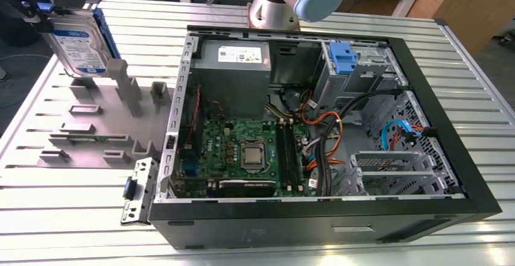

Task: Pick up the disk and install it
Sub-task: 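Pick up the disk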

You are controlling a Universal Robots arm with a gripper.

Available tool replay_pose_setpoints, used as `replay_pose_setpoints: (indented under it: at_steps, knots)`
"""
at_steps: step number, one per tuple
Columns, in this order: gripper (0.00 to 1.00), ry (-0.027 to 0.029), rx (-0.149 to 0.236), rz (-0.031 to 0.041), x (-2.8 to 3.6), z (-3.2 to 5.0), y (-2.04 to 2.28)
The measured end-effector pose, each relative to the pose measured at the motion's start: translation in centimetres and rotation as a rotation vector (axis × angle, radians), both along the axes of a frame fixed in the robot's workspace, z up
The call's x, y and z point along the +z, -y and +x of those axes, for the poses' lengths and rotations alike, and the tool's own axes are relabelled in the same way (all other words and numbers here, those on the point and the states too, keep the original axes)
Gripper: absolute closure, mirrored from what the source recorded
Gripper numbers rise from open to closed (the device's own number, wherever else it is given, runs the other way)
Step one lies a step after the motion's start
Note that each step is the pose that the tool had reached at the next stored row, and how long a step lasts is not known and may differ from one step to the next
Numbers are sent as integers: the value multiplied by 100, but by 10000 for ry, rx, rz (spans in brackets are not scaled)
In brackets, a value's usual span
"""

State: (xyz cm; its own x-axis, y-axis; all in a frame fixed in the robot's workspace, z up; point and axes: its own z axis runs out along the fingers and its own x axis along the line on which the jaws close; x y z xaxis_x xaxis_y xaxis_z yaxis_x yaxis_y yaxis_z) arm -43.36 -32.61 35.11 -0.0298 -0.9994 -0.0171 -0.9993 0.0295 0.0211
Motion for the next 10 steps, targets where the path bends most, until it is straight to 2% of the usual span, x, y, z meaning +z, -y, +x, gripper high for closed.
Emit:
replay_pose_setpoints:
  at_steps: [10]
  knots:
    - [64, 0, 0, 1, 31, 0, 0]
